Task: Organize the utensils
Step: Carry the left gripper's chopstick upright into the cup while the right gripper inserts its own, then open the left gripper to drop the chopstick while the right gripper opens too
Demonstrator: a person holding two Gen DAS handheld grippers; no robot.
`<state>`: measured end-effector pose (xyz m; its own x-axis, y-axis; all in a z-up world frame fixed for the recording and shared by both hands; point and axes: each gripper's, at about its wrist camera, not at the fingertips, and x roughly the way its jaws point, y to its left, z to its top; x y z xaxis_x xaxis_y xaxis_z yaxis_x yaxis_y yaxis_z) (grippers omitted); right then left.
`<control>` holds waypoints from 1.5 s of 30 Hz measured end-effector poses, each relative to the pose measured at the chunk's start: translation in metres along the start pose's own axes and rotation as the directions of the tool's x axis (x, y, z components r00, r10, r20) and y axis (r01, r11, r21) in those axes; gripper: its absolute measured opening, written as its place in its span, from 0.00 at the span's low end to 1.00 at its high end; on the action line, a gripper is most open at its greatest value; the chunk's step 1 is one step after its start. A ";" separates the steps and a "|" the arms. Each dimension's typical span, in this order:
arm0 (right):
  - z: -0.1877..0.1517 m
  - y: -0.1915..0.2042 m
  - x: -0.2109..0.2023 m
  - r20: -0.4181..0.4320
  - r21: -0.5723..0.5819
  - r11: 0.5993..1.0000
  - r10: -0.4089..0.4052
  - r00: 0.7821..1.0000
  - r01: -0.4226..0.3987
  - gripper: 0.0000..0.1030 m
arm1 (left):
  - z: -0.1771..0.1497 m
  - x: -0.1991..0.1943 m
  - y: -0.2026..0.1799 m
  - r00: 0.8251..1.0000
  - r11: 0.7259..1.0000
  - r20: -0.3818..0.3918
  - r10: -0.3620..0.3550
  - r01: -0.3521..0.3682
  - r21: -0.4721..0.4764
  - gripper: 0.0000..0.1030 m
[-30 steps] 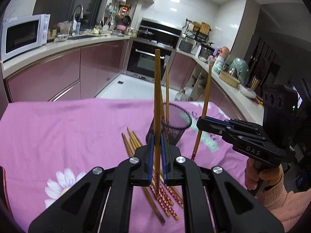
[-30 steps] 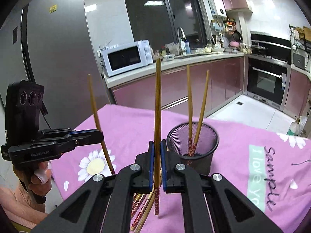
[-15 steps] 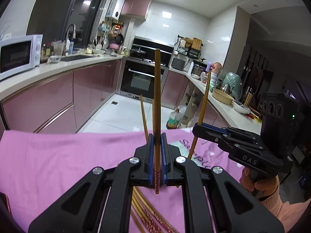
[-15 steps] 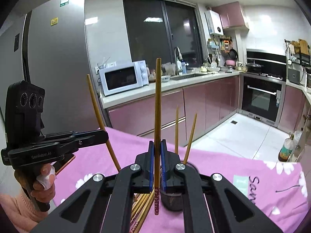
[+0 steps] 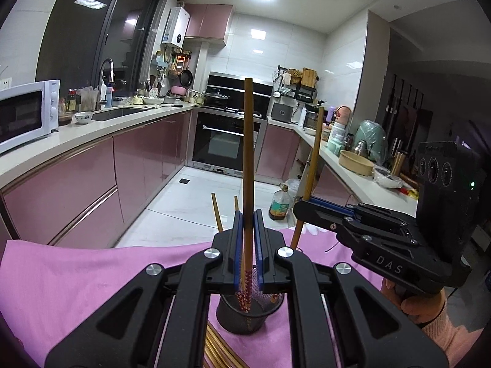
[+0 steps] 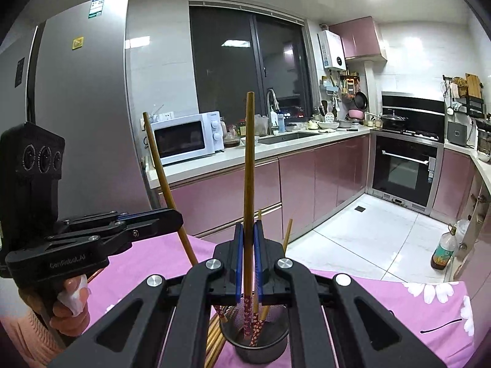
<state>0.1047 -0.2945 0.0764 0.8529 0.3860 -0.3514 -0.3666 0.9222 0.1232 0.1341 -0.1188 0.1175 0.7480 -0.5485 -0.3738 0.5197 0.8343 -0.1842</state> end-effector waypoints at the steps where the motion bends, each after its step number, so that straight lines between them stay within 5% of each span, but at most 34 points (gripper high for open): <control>1: -0.001 -0.001 0.002 -0.005 0.002 1.000 -0.007 1.000 0.007 0.05 | 0.000 0.006 -0.001 1.000 1.000 -0.008 0.009 -0.009 0.004 0.07; 26: -0.045 -0.016 0.061 -0.238 0.079 0.996 -0.012 0.971 0.032 0.05 | -0.065 0.093 0.035 0.966 1.000 -0.257 0.001 -0.009 -0.030 0.07; 43: -0.052 -0.026 0.068 -0.265 0.121 0.991 -0.014 0.964 0.048 0.08 | -0.079 0.114 0.042 0.954 0.998 -0.298 0.031 -0.046 -0.044 0.08; 45: -0.054 -0.024 0.065 -0.259 0.120 0.992 -0.011 0.966 0.043 0.14 | -0.080 0.107 0.042 0.958 0.998 -0.283 0.048 -0.060 -0.034 0.13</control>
<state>0.1487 -0.2930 0.0008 0.7313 0.3566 -0.5815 -0.2821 0.9342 0.2182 0.2032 -0.1379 -0.0027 0.6243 -0.4697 -0.6242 0.4596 0.8670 -0.1927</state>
